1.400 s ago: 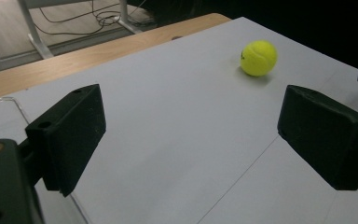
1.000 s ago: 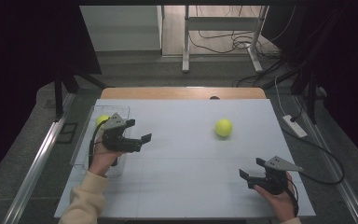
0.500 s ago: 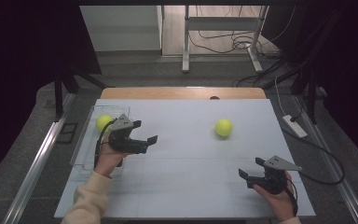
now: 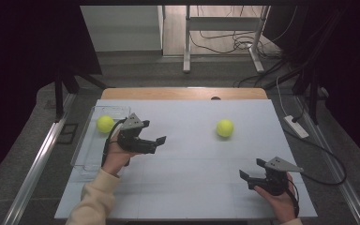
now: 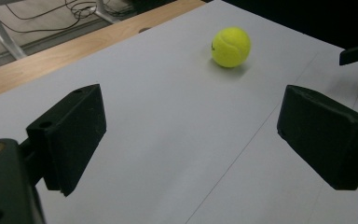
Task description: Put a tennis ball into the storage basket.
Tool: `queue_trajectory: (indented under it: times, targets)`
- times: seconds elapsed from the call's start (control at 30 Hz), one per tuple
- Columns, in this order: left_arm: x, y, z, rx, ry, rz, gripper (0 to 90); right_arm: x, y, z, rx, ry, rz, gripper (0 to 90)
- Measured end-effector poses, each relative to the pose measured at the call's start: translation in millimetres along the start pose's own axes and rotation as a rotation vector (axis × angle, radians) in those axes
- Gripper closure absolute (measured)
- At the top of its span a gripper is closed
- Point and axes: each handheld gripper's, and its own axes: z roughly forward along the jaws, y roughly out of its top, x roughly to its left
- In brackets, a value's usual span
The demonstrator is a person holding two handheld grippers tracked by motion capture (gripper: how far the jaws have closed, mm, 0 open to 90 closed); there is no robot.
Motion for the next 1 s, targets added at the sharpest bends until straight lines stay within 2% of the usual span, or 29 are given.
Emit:
queue_trajectory:
  times: [0.4,1.0]
  targets:
    - [-3.2,7.3,18.5,0.021,-0.001,-0.002,8.9,1.2,-0.4,0.8,0.001,0.003,-0.004,14.1]
    - [-7.2,18.1,44.1,0.05,-0.009,0.017,9.0,0.1,0.1,0.0,-0.002,0.004,-0.002,14.1]
